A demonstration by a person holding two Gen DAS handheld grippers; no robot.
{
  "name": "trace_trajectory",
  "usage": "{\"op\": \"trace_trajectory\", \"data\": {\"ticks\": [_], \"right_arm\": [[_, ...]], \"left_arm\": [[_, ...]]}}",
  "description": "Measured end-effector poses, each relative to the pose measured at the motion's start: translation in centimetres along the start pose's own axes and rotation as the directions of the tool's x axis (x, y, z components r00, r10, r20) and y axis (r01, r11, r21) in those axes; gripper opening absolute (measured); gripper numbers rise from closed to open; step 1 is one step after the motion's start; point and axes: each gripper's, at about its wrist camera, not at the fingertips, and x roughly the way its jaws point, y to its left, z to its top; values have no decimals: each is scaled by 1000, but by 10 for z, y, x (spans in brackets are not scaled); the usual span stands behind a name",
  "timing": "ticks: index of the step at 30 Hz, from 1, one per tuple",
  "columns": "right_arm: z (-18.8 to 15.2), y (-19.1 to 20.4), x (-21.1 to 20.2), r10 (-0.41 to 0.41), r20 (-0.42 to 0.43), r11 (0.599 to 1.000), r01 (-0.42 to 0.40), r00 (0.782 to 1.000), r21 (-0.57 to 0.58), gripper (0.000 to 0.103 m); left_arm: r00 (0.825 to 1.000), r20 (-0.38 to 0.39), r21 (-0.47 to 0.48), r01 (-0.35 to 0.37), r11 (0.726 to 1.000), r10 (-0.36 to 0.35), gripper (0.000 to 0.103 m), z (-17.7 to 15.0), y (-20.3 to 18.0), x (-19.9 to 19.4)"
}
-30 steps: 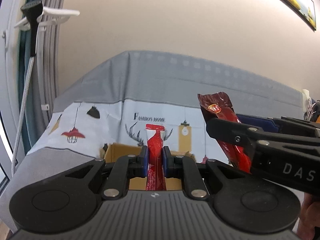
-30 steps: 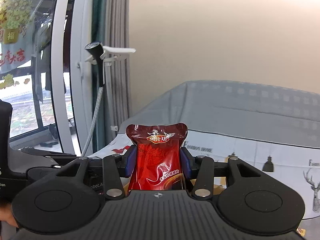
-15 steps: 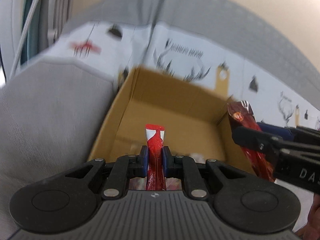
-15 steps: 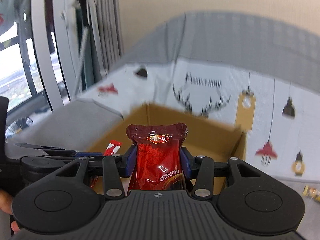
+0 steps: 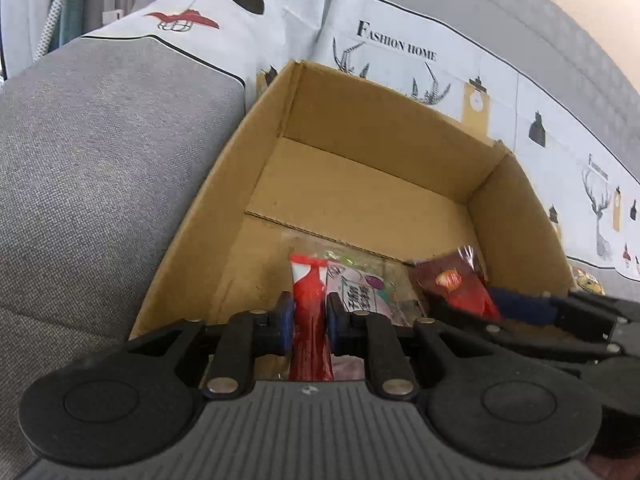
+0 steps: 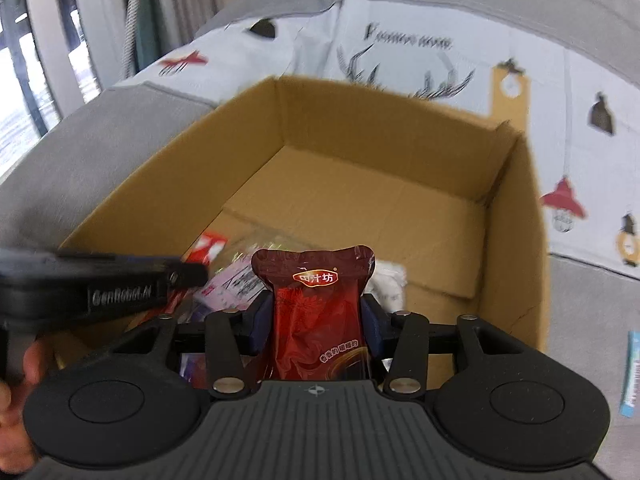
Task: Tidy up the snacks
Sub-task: 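Carry both snacks over the box and open both tools to drop them, then grasp the blue stick snack with the left tool while the right tool grasps the yellow cow-print bar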
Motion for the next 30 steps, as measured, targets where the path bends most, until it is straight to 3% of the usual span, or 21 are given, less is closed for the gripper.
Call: {"op": "trace_trajectory", "data": {"ticks": [1,4,6,9,16,20,25,30], "right_arm": [[2,0,-2,23,2,1000,-23,1000,2,63],[2,-10,-15,44,19,997,-45,999,59,77],[-1,-19,-30,59,50,994,-63,997,94,78],[-8,-34,-60,49,103,991,-62,993,121,83],[-33,-67,-140,-3,211,985,-33,978,170,91],[-54,-99,-180,-87,267,971,21,960,239,93],[-88,-150,-206,-141,282,956,57,949,286,95],[-129,-206,-210,-165,321,954,68,933,292,95]], "left_arm": [[1000,-3,-4,-9,1000,9,25,1,-1,-2],[1000,9,-37,-12,999,13,51,5,-5,-16],[999,26,-27,-33,999,34,82,7,-16,-28],[993,87,25,-79,997,77,99,8,-39,-51],[994,108,90,-2,996,-8,103,5,-105,-94],[994,101,109,42,993,-53,103,-2,-151,-110],[992,87,180,69,981,-86,103,-14,-214,-104],[989,51,221,124,967,-138,103,-30,-267,-68]]}}
